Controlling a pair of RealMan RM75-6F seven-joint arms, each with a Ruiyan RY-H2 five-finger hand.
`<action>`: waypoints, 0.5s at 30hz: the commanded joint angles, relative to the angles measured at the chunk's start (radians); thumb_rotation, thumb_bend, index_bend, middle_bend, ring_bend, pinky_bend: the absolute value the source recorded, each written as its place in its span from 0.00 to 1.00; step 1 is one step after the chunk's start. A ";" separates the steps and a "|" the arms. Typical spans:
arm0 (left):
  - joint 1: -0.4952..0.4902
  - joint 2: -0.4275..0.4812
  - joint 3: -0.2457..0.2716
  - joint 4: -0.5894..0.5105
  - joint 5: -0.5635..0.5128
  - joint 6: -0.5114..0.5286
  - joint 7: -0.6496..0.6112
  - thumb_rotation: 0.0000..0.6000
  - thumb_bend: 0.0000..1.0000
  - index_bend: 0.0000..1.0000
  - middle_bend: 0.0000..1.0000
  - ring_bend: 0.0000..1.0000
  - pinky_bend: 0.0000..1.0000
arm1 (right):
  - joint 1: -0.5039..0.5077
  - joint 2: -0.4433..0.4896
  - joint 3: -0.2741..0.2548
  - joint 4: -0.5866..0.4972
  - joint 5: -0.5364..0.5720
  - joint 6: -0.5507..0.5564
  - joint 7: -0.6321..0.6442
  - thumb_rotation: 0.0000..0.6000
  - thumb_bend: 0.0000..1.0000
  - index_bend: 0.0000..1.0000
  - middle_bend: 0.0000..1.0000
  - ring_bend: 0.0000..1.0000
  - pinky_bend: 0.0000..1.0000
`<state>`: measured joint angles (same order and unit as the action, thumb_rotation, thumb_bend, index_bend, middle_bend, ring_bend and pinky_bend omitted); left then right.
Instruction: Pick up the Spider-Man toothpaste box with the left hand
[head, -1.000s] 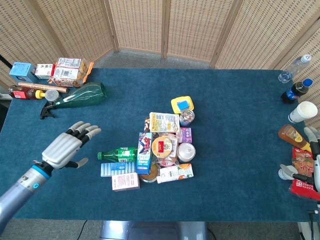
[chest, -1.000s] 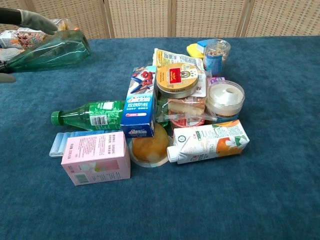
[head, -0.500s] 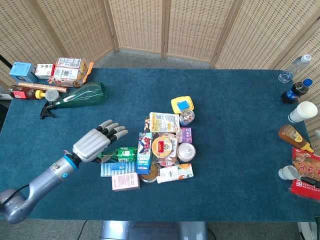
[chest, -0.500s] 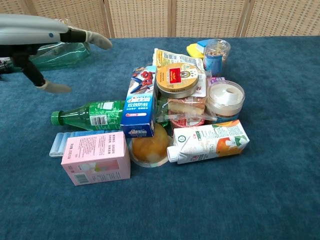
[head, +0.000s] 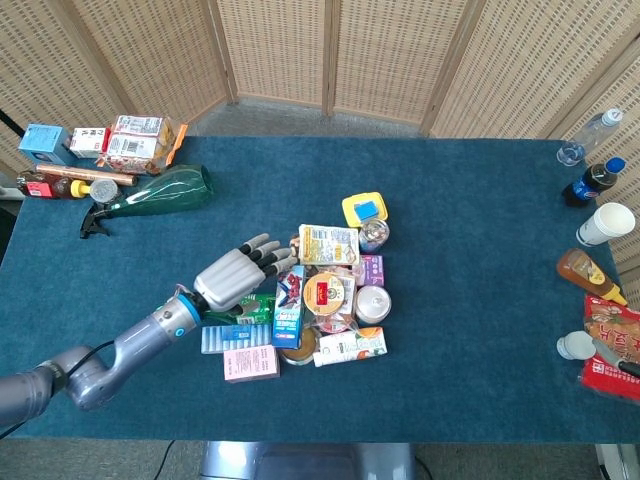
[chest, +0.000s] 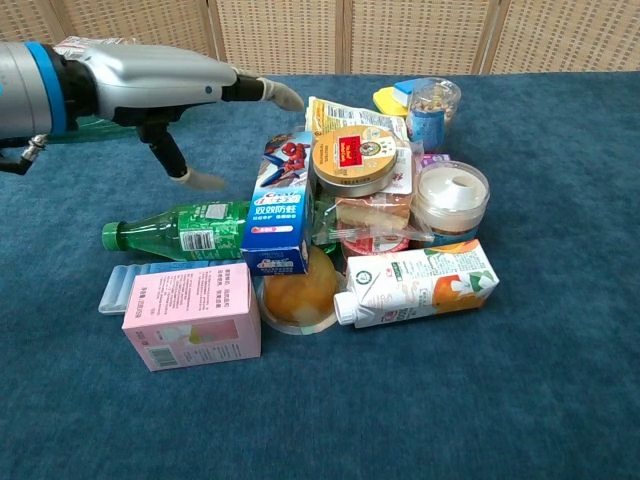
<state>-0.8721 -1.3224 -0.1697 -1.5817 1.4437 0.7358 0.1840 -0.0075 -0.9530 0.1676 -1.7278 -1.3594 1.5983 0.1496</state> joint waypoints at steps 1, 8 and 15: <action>-0.029 -0.027 -0.005 0.023 -0.011 -0.022 0.007 1.00 0.34 0.00 0.00 0.00 0.00 | -0.004 0.005 0.004 0.000 0.006 0.001 0.007 0.86 0.11 0.00 0.08 0.00 0.00; -0.087 -0.066 0.002 0.072 -0.028 -0.071 0.027 1.00 0.35 0.00 0.00 0.00 0.00 | -0.018 0.010 0.009 -0.001 0.019 0.010 0.018 0.88 0.11 0.00 0.08 0.00 0.00; -0.111 -0.071 0.020 0.095 -0.035 -0.076 0.059 1.00 0.35 0.00 0.00 0.00 0.00 | -0.027 0.008 0.012 -0.001 0.016 0.022 0.021 0.88 0.11 0.00 0.08 0.00 0.00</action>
<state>-0.9822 -1.3935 -0.1524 -1.4881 1.4098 0.6584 0.2418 -0.0341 -0.9443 0.1794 -1.7291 -1.3433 1.6208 0.1705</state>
